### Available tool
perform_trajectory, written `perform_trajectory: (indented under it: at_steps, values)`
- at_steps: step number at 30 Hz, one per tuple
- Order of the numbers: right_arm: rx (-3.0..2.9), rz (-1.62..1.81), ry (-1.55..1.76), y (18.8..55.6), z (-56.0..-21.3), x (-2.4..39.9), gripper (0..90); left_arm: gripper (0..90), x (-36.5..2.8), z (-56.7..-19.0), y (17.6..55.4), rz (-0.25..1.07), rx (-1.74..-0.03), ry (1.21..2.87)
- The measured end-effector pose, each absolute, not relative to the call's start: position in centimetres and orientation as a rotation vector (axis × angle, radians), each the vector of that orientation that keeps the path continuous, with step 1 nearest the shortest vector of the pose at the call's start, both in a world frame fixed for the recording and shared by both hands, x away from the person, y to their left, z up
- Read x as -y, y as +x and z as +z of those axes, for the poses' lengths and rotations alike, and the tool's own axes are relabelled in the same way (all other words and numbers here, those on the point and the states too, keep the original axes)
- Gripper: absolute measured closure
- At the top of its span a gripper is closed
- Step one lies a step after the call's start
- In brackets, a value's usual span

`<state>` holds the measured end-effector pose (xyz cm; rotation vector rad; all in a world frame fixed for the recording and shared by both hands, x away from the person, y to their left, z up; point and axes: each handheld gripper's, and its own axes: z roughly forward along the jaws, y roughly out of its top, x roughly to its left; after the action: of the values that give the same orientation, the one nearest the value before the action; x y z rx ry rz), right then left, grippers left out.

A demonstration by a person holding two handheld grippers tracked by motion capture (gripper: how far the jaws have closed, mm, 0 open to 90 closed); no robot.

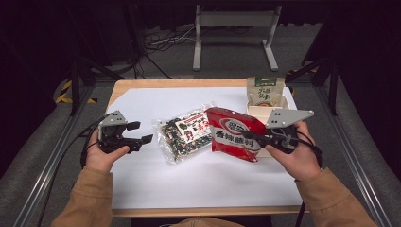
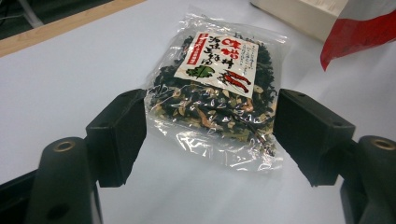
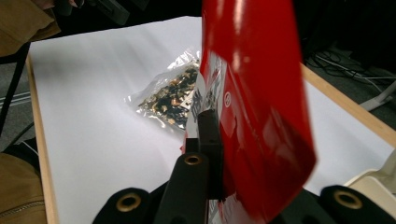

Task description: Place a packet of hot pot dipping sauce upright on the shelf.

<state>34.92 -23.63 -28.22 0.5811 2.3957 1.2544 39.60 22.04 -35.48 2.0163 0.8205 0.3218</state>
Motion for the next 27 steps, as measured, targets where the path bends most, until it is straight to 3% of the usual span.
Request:
perform_trajectory:
  at_steps: [27]
  values:
    - [-2.328,1.242,0.488,37.5,-25.2,26.5,89.8,26.1,-22.2,-35.6,39.8,0.317,-0.832,2.018]
